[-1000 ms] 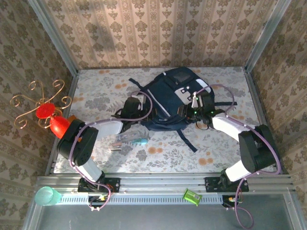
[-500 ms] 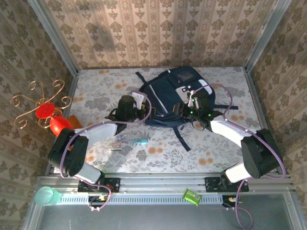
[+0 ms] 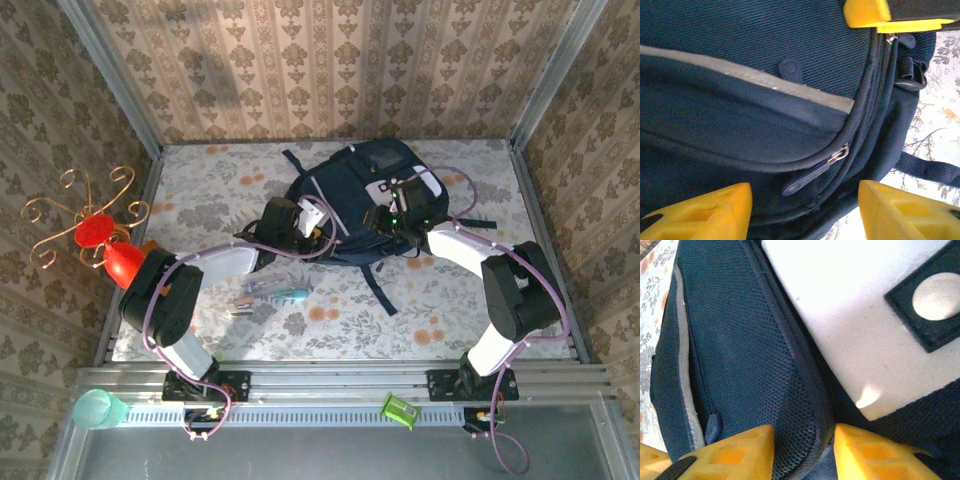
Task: Pack books, pencil case, and school supplies into a backpack
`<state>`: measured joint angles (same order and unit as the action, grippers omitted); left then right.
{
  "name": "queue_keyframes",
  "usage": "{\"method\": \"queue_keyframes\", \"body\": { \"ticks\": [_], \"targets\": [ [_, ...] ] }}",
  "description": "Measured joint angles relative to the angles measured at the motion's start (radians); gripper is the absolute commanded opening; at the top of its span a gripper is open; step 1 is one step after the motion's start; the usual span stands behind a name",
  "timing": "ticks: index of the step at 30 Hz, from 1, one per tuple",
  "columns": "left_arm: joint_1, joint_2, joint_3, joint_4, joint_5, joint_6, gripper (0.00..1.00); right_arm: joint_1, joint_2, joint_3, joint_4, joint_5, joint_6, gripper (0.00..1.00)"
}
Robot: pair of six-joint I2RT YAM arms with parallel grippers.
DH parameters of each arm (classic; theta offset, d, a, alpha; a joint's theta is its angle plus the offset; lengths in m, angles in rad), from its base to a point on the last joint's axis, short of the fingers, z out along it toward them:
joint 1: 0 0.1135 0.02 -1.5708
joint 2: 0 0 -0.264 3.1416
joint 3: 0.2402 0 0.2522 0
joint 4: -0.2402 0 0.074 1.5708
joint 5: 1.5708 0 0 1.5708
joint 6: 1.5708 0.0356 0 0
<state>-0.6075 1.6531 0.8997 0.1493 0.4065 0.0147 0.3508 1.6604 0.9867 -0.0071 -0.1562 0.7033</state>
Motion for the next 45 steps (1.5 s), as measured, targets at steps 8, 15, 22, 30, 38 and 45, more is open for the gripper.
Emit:
{"method": "queue_keyframes", "body": {
  "ticks": [8,15,22,30,38,45],
  "targets": [
    [0.006,0.023,0.045,-0.063,0.029,0.024,0.53,-0.008,-0.005,0.0,0.024,-0.027,0.086,0.07],
    [0.025,0.023,0.044,-0.079,0.036,0.017,0.54,-0.008,-0.043,0.0,0.034,-0.045,0.119,0.03],
    [0.061,0.0,0.008,-0.045,0.067,-0.019,0.56,-0.008,-0.043,0.0,0.034,-0.054,0.12,0.03],
    [0.091,-0.015,0.011,-0.042,0.08,-0.028,0.58,-0.011,-0.043,0.002,0.033,-0.061,0.12,0.02],
    [0.064,0.065,0.077,-0.076,0.092,-0.003,0.6,-0.011,-0.043,0.021,0.029,-0.071,0.138,0.02],
    [0.059,0.1,0.101,-0.094,0.092,0.008,0.56,-0.015,-0.043,0.023,0.038,-0.1,0.184,0.01]
  ]
}}
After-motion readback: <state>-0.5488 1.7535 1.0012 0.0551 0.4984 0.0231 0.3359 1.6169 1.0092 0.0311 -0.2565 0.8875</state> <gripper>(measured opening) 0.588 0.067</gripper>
